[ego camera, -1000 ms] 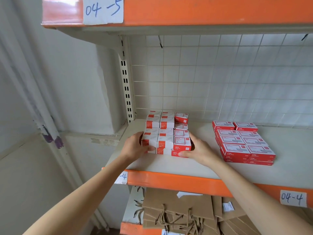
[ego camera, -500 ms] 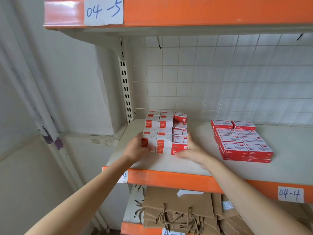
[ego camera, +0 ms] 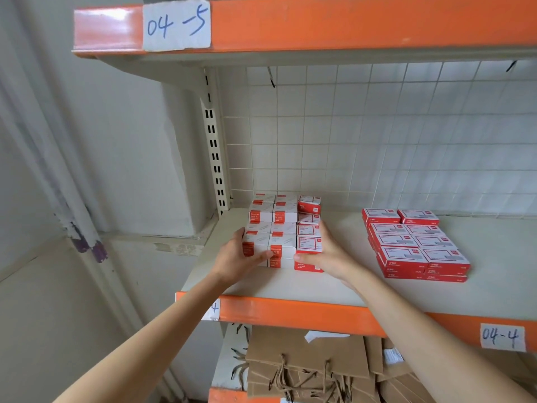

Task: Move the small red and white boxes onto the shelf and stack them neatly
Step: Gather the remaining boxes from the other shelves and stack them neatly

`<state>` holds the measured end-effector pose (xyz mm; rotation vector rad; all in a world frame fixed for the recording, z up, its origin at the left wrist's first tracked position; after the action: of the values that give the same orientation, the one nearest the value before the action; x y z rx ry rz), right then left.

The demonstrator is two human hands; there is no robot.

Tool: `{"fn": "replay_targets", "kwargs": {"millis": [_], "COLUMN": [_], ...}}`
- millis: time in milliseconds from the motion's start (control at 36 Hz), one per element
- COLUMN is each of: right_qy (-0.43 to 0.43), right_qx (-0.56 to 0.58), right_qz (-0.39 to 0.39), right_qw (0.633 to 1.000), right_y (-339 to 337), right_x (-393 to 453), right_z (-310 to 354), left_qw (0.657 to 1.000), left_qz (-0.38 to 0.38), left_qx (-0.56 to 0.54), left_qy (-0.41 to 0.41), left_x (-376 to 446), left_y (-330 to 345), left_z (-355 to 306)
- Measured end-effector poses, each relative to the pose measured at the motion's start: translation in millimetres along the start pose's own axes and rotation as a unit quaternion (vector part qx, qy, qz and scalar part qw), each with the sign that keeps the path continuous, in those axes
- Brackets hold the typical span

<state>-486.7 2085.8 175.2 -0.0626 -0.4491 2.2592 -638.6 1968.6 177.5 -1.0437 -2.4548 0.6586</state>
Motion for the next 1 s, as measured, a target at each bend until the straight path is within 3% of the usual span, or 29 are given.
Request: {"fn": "replay_targets", "kwargs": {"millis": [583,1000], "right_qy": [0.068,0.069], "right_qx": [-0.03,-0.068], "right_qz": [0.0,-0.103], "right_qw": [0.997,0.99], "right_y": [-25.2,-39.7], "right_x": [27.2,67.7], "right_z": [5.6,9.7], "left_qw": [0.997,0.993], "left_qz": [0.063,0.081], "left_qx": [-0.05,-0.081], "left_qy": [-0.003,-0.036], "left_x": [31.8,75.6], "left_y": [-6.1,11.7], "left_z": [-13.8,-20.7]}}
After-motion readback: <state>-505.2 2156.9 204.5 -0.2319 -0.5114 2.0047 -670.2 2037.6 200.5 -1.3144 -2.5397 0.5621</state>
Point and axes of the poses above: each hand's wrist, its own x-axis towards the middle knuckle, its own y-axis out of the palm, z = x × y, the point moved 7 cm from there along x, towards the middle knuckle, and after that the axes turned 6 degrees about -z, right-handed, at the moved point
